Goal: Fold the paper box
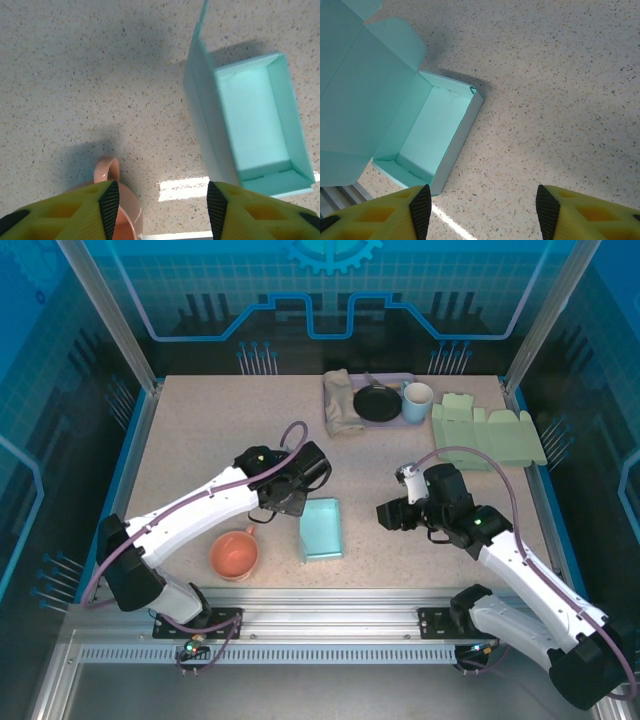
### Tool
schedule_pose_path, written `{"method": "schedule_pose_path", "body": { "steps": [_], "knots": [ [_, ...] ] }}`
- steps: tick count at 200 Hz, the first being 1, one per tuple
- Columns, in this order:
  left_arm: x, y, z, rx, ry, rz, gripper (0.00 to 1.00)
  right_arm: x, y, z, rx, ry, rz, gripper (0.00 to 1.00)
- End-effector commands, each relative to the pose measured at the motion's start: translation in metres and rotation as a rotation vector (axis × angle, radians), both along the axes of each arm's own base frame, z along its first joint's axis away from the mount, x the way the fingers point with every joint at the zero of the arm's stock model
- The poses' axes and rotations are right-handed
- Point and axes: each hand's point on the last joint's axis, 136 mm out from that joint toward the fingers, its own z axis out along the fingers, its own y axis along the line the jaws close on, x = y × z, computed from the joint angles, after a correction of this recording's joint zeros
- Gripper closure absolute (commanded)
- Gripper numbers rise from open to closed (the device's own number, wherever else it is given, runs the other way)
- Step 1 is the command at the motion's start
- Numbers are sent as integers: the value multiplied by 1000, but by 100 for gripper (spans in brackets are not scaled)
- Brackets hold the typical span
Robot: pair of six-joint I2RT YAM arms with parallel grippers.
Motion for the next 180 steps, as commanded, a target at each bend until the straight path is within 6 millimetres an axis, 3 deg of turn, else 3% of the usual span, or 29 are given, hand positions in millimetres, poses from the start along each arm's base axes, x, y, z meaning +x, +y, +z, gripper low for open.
{"method": "schedule_pose_path", "body": {
  "steps": [1,27,74,111,135,157,180],
  "knots": [
    [5,6,27,-31,-69,39,47,0,4,8,-8,-28,23,40],
    [3,-3,27,-103,-68,41,46,2,6,5,-4,-19,26,40],
    [-3,-11,-4,-98,18,38,46,2,10,4,-4,-13,38,40],
    [-1,-22,-15,-130,39,27,48,2,10,3,-9,-11,39,40],
    [1,-22,-25,-92,54,15,58,2,10,0,-14,-8,36,40],
    [4,-20,-27,-51,49,-12,78,2,9,0,-18,-9,38,40],
    [15,-22,-17,6,16,-98,96,2,8,0,-30,-16,41,40]
  ]
}}
